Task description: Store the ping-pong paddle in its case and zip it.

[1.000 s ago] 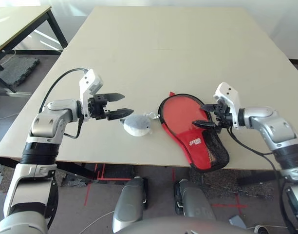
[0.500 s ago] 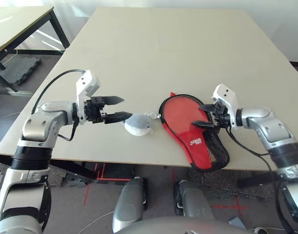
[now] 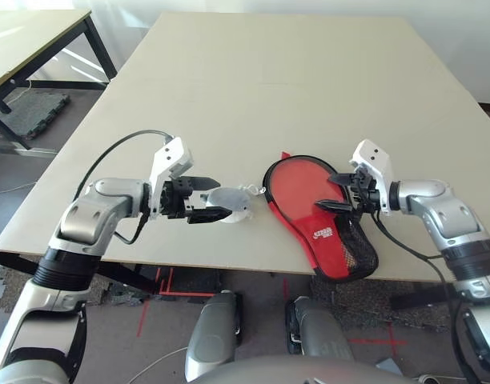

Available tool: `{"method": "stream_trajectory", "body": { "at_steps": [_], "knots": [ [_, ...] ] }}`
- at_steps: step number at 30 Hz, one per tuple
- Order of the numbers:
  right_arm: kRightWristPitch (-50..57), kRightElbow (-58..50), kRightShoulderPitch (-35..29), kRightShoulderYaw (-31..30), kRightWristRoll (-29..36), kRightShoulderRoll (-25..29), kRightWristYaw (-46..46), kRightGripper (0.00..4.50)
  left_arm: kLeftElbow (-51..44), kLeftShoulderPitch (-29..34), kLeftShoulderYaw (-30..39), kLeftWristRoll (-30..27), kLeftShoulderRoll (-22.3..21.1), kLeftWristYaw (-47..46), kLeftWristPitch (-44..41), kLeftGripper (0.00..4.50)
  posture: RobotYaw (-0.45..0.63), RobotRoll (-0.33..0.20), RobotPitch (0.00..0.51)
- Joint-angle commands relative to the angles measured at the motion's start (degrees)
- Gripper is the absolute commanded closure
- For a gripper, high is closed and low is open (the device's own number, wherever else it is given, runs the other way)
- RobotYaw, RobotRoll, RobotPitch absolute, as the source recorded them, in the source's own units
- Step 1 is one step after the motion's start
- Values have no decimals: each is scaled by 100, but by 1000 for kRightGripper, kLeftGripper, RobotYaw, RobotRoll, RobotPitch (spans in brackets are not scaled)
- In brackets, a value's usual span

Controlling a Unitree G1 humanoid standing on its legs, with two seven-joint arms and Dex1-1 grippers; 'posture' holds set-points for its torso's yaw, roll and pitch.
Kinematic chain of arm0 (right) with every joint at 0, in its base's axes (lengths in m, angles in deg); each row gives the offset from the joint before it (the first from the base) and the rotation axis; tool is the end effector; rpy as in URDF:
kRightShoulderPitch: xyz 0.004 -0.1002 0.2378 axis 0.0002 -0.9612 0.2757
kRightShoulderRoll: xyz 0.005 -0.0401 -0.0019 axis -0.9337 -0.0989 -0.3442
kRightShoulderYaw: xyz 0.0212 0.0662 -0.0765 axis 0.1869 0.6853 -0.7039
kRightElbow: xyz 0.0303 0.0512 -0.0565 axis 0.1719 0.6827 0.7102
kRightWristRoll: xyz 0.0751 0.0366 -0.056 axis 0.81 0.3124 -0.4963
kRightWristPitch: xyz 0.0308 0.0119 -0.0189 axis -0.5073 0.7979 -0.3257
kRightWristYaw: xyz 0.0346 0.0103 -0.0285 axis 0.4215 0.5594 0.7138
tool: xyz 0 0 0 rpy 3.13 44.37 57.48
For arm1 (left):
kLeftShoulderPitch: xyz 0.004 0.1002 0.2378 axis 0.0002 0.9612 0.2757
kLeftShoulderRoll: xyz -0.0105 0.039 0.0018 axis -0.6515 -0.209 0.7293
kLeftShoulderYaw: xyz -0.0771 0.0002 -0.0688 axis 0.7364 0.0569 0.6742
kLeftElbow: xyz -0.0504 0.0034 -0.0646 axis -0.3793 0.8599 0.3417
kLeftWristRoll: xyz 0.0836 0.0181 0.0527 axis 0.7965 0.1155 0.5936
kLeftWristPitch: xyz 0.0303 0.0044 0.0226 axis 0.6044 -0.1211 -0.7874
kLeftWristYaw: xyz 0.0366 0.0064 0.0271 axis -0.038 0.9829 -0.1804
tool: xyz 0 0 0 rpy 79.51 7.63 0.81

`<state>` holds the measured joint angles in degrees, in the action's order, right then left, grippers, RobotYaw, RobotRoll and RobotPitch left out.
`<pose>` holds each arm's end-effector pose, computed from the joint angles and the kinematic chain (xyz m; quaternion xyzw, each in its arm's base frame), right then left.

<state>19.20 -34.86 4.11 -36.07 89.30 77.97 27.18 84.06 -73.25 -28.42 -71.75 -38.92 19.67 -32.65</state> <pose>0.2780 -0.2384 0.1181 -0.1214 0.2249 0.4571 0.8519 0.2676 0.2335 0.1387 0.1187 0.2286 -0.5342 0.8052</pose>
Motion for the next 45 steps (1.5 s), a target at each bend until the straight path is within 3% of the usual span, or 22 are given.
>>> {"method": "stream_trajectory", "body": {
  "at_steps": [1, 8, 10, 27, 36, 45],
  "knots": [
    [241, -10, -198, -64, 43, -58, -11, 0, 409, -158, -268, 427, 58, -58, 385, 1361, 158, 0, 122],
    [384, -140, -346, -54, 40, -5, 19, 0, 1280, -680, -486, 1065, 369, -349, 1077, 4017, 154, 0, 128],
    [456, -184, -386, -64, 57, 3, 41, 0, 1453, -808, -473, 1143, 450, -401, 1198, 4471, 152, 0, 130],
    [846, -673, -980, -77, 130, 55, -115, 0, 3249, -2026, -445, 1855, 703, -421, 2295, 4483, 130, 0, 164],
    [947, -762, -1089, -56, 175, 78, -158, 0, 3991, -2712, -260, 1935, 841, -588, 2749, 4483, 129, 0, 176],
    [1110, -974, -1280, -64, 274, 107, -273, 0, 5645, -3666, -364, 2484, 1153, -1331, 3681, 4483, 111, 0, 181]
  ]
}}
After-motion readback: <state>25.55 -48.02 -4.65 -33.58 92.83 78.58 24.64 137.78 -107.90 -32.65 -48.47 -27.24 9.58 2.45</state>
